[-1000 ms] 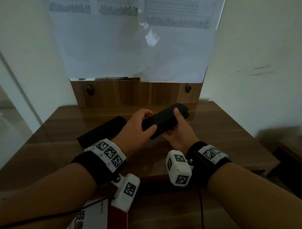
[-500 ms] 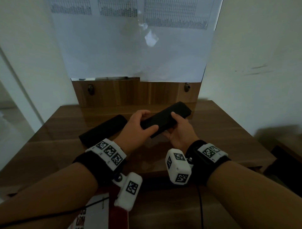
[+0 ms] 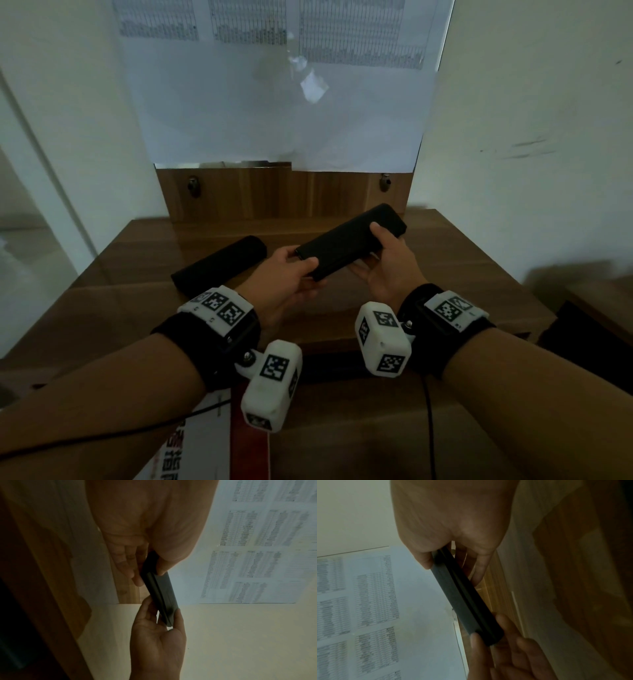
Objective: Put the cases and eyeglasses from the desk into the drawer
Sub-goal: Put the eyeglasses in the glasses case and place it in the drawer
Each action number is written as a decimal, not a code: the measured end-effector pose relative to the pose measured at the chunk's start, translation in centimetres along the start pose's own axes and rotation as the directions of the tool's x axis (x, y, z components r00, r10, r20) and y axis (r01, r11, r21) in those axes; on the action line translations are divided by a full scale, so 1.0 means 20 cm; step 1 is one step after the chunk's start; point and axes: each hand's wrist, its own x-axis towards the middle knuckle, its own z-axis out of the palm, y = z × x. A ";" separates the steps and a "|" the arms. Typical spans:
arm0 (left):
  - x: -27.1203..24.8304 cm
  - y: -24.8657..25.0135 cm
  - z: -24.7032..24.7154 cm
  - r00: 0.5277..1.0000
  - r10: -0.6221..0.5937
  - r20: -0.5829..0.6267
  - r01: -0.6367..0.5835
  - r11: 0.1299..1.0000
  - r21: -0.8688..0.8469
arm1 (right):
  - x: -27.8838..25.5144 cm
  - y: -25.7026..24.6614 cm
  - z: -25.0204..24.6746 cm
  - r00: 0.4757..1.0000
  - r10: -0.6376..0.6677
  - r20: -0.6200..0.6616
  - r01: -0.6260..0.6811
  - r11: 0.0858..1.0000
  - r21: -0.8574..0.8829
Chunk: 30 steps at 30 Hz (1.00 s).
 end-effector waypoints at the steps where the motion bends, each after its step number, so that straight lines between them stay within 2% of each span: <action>1: -0.02 0.00 -0.01 1.000 0.000 -0.006 0.000 1.000 0.004 | -0.02 -0.02 -0.01 1.000 -0.005 -0.016 0.005 1.000 -0.015; 7: -0.16 -0.01 -0.07 1.000 -0.004 0.001 0.004 0.998 0.056 | -0.15 -0.11 -0.09 0.998 -0.041 -0.048 0.031 0.982 -0.184; 10: -0.23 -0.02 -0.08 1.000 0.001 0.004 -0.002 0.996 0.091 | -0.24 -0.12 -0.14 0.999 -0.036 -0.038 0.021 0.940 -0.340; 15: -0.34 -0.04 -0.09 0.999 -0.020 -0.043 0.025 0.992 0.124 | -0.37 -0.11 -0.19 0.994 -0.097 -0.050 0.036 0.721 -0.692; 19: -0.40 -0.07 -0.10 0.996 -0.072 -0.054 0.080 0.982 0.171 | -0.45 -0.08 -0.23 0.996 -0.086 -0.038 0.019 0.581 -0.814; 24: -0.48 -0.13 -0.13 0.983 -0.185 -0.015 0.183 0.951 0.249 | -0.54 -0.09 -0.27 0.997 0.006 -0.077 -0.071 0.471 -0.879; 28: -0.52 -0.17 -0.17 0.961 -0.275 0.017 0.250 0.897 0.363 | -0.59 -0.10 -0.33 0.979 0.189 -0.077 -0.136 0.323 -0.937; 30: -0.53 -0.19 -0.18 0.947 -0.320 0.024 0.284 0.872 0.398 | -0.60 -0.09 -0.34 0.956 0.264 -0.125 -0.194 0.255 -0.947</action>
